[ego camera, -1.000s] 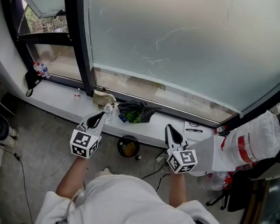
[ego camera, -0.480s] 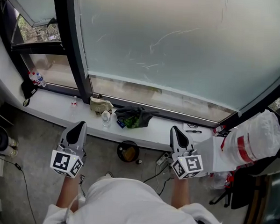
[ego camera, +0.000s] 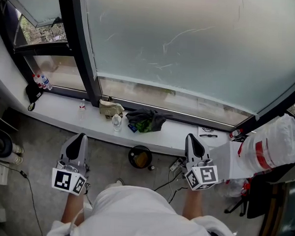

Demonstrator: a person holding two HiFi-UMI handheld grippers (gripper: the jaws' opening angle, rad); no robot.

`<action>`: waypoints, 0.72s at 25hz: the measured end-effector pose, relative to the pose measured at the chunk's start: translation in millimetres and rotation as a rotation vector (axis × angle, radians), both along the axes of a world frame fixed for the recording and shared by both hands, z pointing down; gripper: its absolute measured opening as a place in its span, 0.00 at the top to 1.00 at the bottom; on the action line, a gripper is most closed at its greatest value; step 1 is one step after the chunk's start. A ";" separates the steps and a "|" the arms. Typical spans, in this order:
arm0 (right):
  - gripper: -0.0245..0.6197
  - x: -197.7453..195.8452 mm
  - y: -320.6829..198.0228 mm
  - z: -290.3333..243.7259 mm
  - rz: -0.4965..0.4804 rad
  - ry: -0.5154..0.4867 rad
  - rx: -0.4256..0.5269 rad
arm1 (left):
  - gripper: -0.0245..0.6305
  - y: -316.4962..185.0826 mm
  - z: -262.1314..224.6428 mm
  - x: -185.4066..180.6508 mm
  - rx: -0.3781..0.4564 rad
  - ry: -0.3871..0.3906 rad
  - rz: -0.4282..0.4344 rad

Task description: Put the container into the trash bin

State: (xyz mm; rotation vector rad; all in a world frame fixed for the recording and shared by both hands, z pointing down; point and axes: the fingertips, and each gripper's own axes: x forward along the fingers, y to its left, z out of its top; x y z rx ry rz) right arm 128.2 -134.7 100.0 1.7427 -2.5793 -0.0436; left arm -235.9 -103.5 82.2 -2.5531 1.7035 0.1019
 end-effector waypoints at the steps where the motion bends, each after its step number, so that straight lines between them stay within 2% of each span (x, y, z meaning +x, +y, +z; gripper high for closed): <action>1: 0.96 -0.7 1.3 0.7 -0.004 0.001 -0.004 | 0.93 0.8 -0.3 -1.4 0.001 0.003 -0.003; 10: 0.96 -4.7 6.3 1.2 -0.002 -0.008 -0.009 | 0.93 11.0 0.9 -4.9 -0.004 0.000 -0.001; 18: 0.96 -10.1 14.6 -1.4 -0.035 -0.020 -0.011 | 0.94 19.3 -0.3 6.9 0.005 0.013 0.025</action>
